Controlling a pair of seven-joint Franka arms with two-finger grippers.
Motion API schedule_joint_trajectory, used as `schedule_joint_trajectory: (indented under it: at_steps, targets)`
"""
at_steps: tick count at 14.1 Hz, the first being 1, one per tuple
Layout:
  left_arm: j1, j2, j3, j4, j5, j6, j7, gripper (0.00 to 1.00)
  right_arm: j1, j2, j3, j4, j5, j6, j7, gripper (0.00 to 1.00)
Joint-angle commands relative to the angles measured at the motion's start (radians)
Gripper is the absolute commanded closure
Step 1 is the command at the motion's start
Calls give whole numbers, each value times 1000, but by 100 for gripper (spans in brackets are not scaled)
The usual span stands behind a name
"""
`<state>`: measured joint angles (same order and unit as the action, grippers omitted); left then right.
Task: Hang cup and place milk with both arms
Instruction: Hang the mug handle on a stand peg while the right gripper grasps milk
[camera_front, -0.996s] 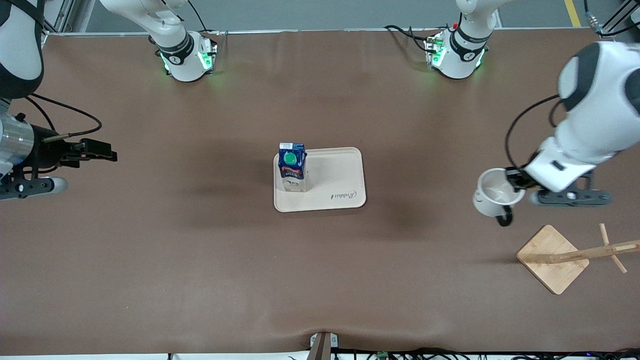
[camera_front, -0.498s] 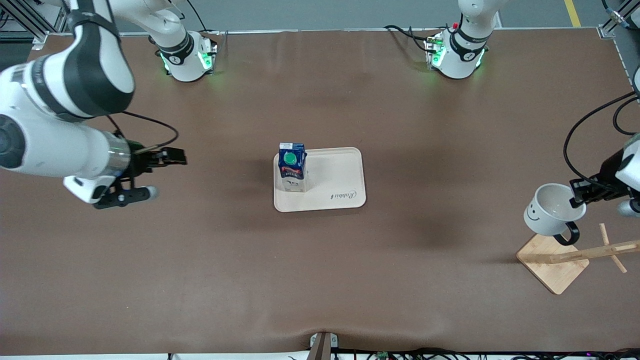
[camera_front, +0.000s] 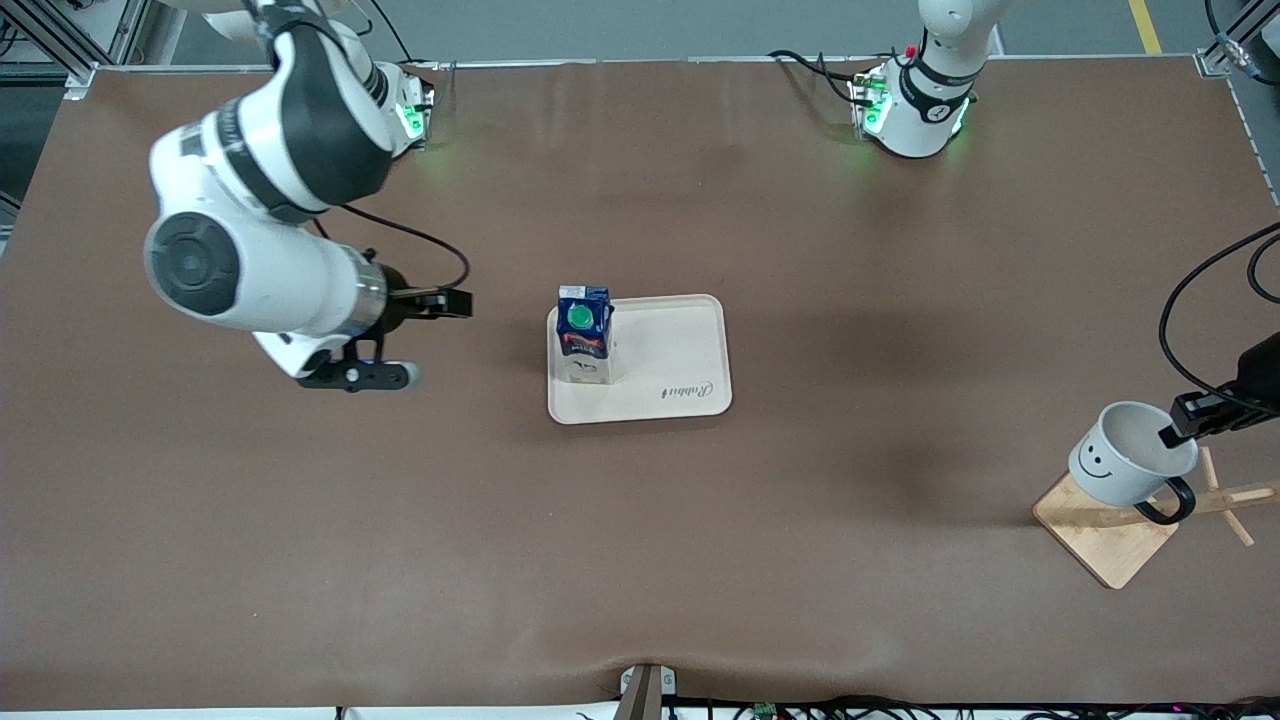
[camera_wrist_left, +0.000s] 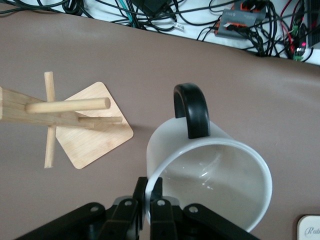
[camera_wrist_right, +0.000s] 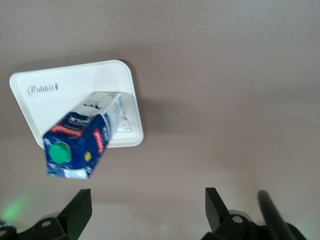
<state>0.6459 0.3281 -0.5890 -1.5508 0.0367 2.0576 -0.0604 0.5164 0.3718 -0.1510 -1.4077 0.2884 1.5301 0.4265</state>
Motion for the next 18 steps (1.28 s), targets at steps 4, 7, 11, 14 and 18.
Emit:
schedule_joint_trajectory:
  at_steps: [4,7,11,14,18]
  targets:
    - [54,8,-9,20,-9,4,25,100,76,70,40,3,15,116,204,0]
    - [75,17,-8,20,-11,4,71,100,117,105,45,1,14,175,257,0]
    - [101,28,-8,20,-17,4,91,100,139,159,97,-8,15,275,267,0]
    - [106,38,-8,20,-14,4,91,100,142,165,113,-48,11,297,253,0]
    - [113,58,-8,18,-6,6,111,72,145,165,113,-59,2,291,232,0]
